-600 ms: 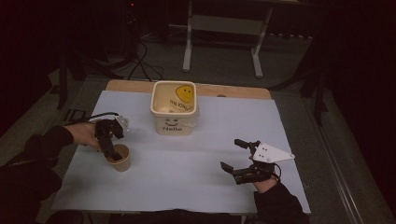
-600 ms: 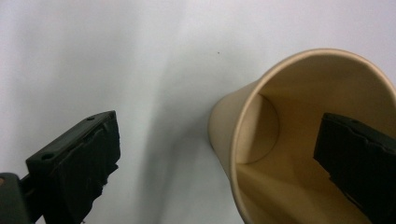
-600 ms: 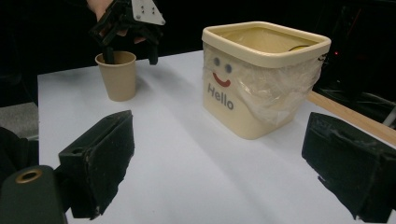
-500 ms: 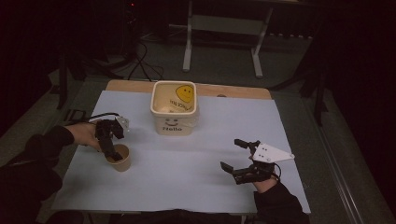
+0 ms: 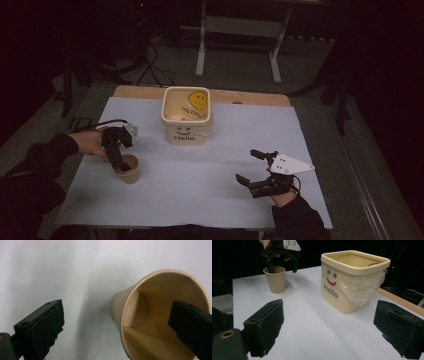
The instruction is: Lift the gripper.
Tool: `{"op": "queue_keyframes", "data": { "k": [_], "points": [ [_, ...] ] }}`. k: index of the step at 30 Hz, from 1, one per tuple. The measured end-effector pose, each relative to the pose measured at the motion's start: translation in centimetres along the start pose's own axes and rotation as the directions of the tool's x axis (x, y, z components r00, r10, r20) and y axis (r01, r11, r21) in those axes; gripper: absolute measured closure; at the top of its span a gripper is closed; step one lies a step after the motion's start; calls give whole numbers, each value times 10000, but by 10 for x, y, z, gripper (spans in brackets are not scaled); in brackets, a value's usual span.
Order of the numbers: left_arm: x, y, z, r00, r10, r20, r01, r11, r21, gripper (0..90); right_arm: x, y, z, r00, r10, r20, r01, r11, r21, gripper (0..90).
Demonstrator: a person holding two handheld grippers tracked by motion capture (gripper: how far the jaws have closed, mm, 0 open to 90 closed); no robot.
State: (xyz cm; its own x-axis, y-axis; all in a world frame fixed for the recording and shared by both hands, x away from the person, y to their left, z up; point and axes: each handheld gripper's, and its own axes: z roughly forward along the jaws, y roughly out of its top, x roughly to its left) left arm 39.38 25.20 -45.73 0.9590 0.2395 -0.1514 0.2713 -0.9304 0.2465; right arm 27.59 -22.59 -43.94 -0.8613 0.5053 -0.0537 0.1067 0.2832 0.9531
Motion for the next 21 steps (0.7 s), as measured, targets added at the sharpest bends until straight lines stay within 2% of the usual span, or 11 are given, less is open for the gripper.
{"op": "queue_keyframes", "data": {
  "k": [11,21],
  "points": [
    [-6,3,-22,9999,11,-154,-15,9997,-239,13,0,0,1,9999,59,-126,-58,10000,77,92],
    [-14,10,-46,9991,116,-402,-123,9998,-183,13,0,-1,3,9997,90,-242,-86,9998,160,92]
  ]
}}
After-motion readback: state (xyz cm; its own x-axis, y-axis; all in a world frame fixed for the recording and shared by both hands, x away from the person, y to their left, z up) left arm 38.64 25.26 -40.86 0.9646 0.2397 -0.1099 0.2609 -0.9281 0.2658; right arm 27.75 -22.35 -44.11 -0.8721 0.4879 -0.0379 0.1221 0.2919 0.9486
